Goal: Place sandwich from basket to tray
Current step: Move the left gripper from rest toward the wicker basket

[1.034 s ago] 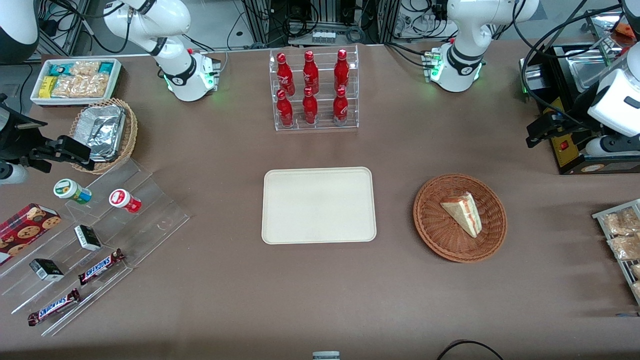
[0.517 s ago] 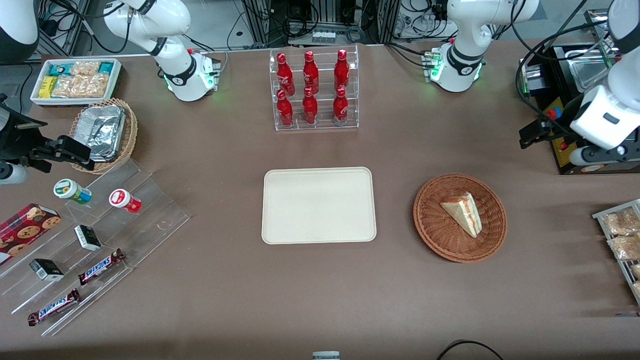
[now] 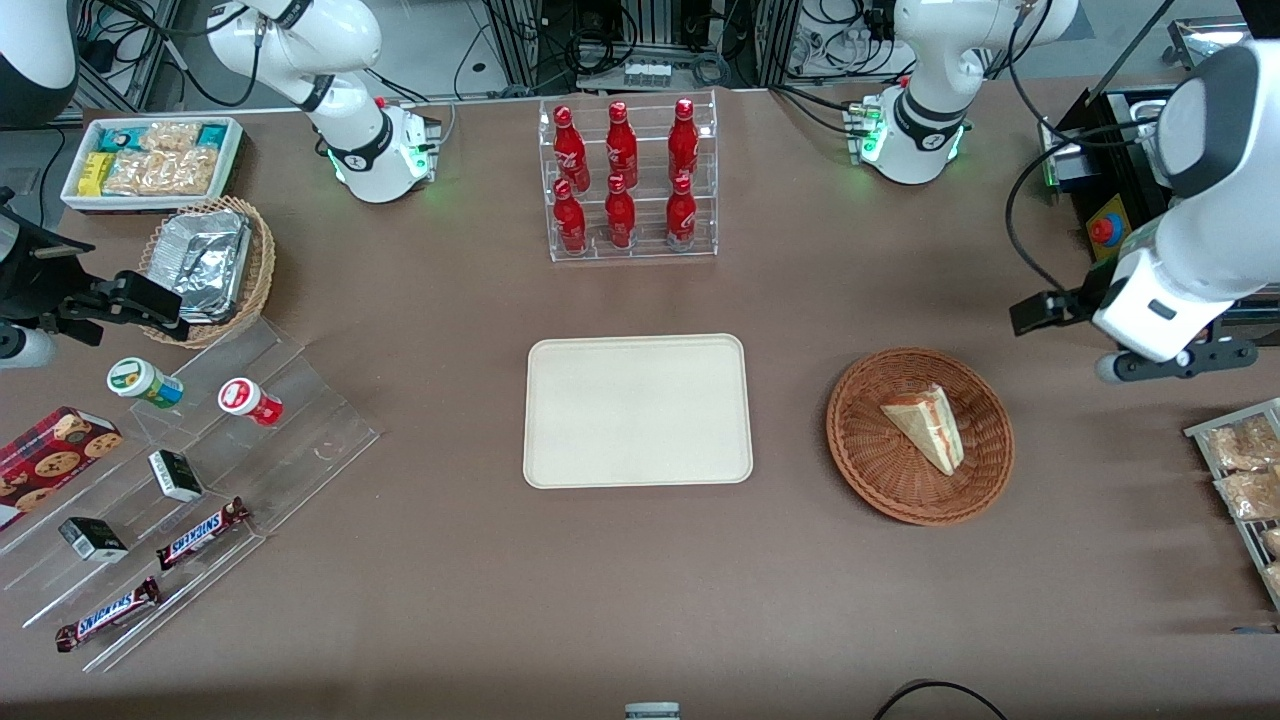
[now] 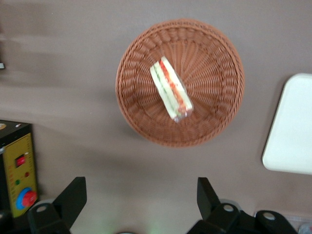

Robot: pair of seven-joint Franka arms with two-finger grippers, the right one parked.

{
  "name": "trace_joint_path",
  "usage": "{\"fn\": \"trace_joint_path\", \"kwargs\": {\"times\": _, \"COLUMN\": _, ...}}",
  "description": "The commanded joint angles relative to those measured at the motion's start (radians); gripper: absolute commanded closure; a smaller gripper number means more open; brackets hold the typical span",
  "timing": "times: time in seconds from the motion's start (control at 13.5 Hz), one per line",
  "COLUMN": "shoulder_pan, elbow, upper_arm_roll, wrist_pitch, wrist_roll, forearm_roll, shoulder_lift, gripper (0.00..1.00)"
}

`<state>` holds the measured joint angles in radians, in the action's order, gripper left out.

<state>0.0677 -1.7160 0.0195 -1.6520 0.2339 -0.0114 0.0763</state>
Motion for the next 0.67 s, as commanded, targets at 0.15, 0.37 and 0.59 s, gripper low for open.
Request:
{"fn": "trace_joint_path", "kwargs": {"times": 0.15, "shoulder_pan": -0.008, "elbow": -0.181, "upper_arm_roll": 0.011, "wrist_pitch": -0.211, "wrist_roll": 0.119, "forearm_roll": -0.012, "shoulder_lift": -0.07, "gripper": 0.0}}
{"fn": "trace_joint_path", "kwargs": {"times": 0.37, "shoulder_pan": -0.008, "elbow": -0.286, "upper_arm_roll": 0.013, "wrist_pitch": -0.346, "wrist_roll": 0.194, "forearm_roll": -0.005, "shoulder_lift": -0.093, "gripper": 0.0}}
{"fn": "trace_joint_path", "kwargs": {"times": 0.59, "shoulder_pan": -0.002, "elbow": -0.321, "upper_arm_roll": 0.022, "wrist_pitch": -0.405, "wrist_roll": 0.31, "forearm_roll": -0.007, "shoulder_lift": -0.072, "gripper": 0.0}}
